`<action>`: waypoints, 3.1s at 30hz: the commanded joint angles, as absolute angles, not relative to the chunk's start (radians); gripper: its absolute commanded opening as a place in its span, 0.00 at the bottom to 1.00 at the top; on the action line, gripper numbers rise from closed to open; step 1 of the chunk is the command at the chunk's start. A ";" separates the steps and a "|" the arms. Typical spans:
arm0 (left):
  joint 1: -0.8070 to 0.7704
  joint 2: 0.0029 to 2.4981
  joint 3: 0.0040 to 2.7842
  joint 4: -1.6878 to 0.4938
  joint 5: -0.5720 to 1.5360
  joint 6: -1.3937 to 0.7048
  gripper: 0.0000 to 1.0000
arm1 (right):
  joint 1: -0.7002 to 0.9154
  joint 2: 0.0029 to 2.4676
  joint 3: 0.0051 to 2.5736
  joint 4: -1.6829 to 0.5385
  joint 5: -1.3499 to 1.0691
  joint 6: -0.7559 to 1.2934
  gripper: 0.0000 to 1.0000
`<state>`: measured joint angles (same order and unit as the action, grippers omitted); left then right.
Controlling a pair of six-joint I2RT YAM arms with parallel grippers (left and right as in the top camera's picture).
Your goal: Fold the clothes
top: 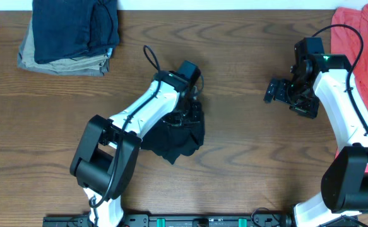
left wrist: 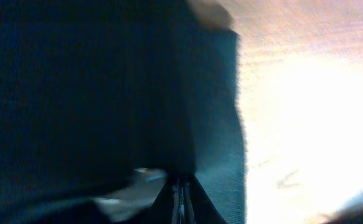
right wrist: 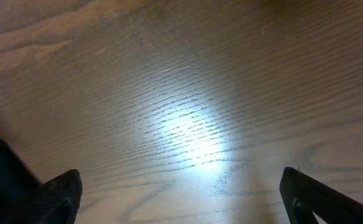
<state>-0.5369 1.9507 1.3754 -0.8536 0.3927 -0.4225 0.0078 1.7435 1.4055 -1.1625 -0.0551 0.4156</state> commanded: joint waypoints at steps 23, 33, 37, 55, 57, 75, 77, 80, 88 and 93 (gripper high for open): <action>-0.595 1.924 1.213 -0.789 0.536 -0.389 0.06 | 0.007 1.736 1.411 -1.163 -0.049 0.406 0.99; -0.574 1.645 1.267 -0.867 0.522 -0.375 0.12 | 0.007 1.736 1.411 -1.163 -0.049 0.406 0.99; -0.513 1.567 1.267 -0.872 0.384 -0.376 0.25 | 0.008 1.736 1.411 -1.163 -0.049 0.406 0.99; -0.356 1.898 1.251 -0.736 0.645 -0.328 0.31 | 0.008 1.736 1.411 -1.163 -0.049 0.406 0.99; -0.366 1.959 1.251 -0.695 0.759 -0.287 0.31 | 0.007 1.736 1.411 -1.163 -0.049 0.406 0.99; -0.388 1.851 1.264 -0.741 0.868 -0.273 0.20 | 0.008 1.736 1.411 -1.163 -0.049 0.406 0.99; -0.388 1.773 1.264 -0.764 0.867 -0.273 0.27 | 0.008 1.736 1.411 -1.163 -0.049 0.406 0.99; -0.388 1.695 1.264 -0.794 0.850 -0.273 0.50 | 0.007 1.736 1.411 -1.163 -0.049 0.406 0.99; -0.419 1.677 1.205 -0.925 0.774 -0.221 0.60 | 0.008 1.736 1.411 -1.163 -0.049 0.406 0.99; -0.468 1.687 1.085 -0.823 0.775 -0.244 0.60 | 0.008 1.736 1.411 -1.163 -0.049 0.406 0.99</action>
<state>-0.4431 1.6695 1.1442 -0.8532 0.7891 -0.2504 0.0078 1.7435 1.4055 -1.1622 -0.0551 0.4156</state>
